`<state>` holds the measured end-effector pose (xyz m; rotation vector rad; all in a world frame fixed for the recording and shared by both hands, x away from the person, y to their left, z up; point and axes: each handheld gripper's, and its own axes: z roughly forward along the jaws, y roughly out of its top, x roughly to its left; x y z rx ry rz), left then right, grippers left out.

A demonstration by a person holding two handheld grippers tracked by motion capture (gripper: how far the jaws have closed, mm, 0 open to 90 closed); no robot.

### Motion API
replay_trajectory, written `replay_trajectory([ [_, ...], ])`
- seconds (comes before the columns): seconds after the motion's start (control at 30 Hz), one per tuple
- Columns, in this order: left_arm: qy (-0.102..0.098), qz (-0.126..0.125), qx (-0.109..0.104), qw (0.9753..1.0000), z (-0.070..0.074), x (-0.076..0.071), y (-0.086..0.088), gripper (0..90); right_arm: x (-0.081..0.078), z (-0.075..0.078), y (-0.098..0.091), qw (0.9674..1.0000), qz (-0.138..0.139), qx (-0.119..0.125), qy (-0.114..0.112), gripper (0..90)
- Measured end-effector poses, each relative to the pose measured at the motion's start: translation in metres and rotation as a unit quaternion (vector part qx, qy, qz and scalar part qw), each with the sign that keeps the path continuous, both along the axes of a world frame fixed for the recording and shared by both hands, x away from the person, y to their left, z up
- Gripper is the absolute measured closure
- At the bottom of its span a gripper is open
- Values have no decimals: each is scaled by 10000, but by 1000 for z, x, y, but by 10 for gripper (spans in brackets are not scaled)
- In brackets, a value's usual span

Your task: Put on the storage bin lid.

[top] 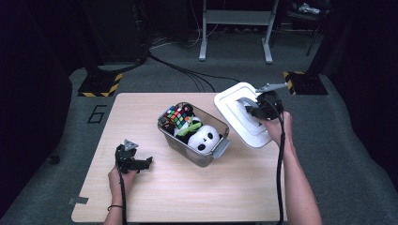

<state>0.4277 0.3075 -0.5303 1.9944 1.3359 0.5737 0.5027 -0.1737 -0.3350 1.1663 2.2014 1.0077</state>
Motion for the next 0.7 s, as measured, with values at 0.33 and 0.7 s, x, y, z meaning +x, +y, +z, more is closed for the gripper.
replay_trajectory([
  [0.33, 1, -6, -1, 10000, 0, 0, 0, 25, 5, 2, 41, 9987, 478, 150, -3, 670],
  [0.7, 4, -24, 19, 10000, 0, 0, 0, 26, 10, -2, 80, 9957, 842, 375, 17, 669],
])
